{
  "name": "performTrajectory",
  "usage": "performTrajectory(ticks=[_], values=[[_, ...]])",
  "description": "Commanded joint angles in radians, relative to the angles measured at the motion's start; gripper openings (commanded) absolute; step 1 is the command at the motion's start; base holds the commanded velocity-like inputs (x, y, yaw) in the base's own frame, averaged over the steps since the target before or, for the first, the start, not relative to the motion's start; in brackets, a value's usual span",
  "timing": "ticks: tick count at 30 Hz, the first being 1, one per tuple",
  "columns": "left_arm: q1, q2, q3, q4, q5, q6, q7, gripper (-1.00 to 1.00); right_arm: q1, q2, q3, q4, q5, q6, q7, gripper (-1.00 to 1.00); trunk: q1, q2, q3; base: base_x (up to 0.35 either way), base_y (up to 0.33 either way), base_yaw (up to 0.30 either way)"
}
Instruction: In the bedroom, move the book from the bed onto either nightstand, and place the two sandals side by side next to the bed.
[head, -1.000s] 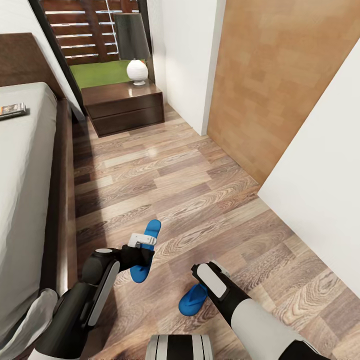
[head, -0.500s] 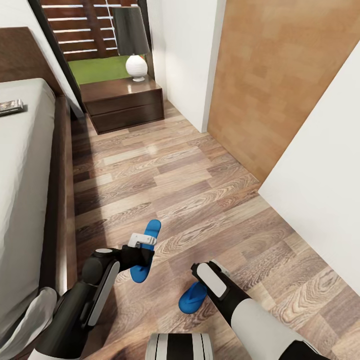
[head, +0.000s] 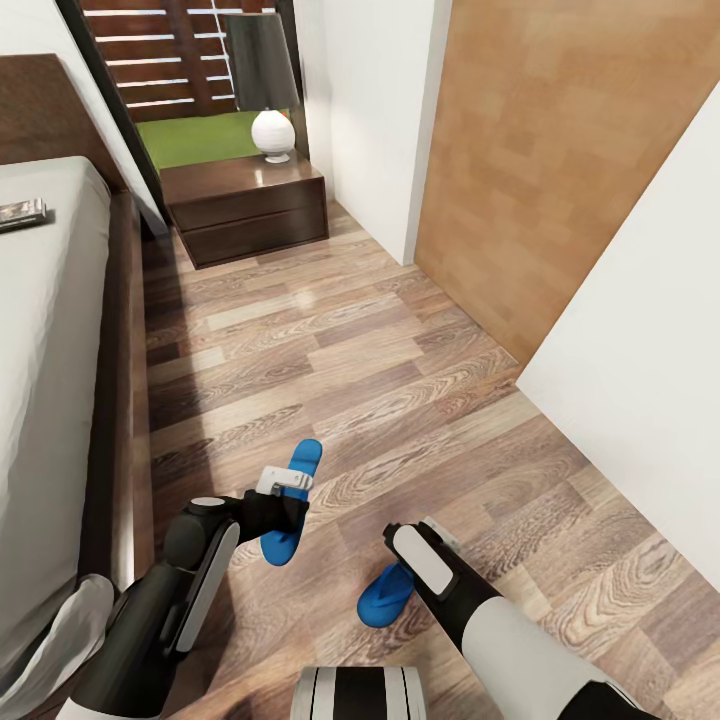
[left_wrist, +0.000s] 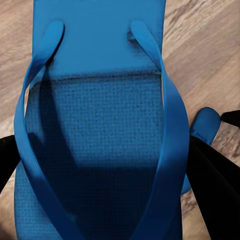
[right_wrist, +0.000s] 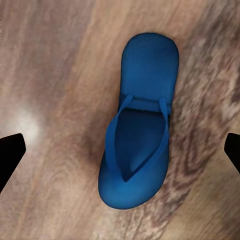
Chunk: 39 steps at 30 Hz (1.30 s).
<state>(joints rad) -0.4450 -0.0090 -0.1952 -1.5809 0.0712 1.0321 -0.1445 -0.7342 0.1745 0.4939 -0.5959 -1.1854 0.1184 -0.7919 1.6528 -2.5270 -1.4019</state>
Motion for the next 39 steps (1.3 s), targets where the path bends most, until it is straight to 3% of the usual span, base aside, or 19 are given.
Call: performTrajectory(ticks=[1,12,15,36,39], values=[[-0.001,0.000,0.000,-0.001,0.007,0.005,0.003,-1.00,0.000,0.000,0.001,-0.001,0.003,0.004,-0.004,1.00,0.000,0.000,-0.001,0.000,0.000,0.000],[0.000,0.000,0.000,0.000,0.007,0.003,0.003,-1.00,0.001,0.000,0.002,0.000,0.004,-0.016,0.005,1.00,0.000,0.000,-0.001,0.000,0.000,0.000],[-0.017,0.005,0.000,-0.017,0.021,0.015,-0.013,-1.00,-0.014,-0.015,0.015,0.004,0.022,-0.005,0.005,1.00,0.000,0.000,-0.001,0.000,0.000,0.000],[-0.021,0.005,0.000,-0.050,0.021,0.015,-0.014,-1.00,-0.014,-0.015,0.015,0.004,0.024,-0.005,0.005,1.00,0.000,0.000,-0.001,0.000,0.000,0.000],[-0.007,0.006,0.003,-0.033,0.016,0.015,0.003,-1.00,0.003,-0.032,0.028,-0.001,0.038,0.000,0.011,1.00,0.000,0.000,-0.001,0.000,0.000,0.000]])
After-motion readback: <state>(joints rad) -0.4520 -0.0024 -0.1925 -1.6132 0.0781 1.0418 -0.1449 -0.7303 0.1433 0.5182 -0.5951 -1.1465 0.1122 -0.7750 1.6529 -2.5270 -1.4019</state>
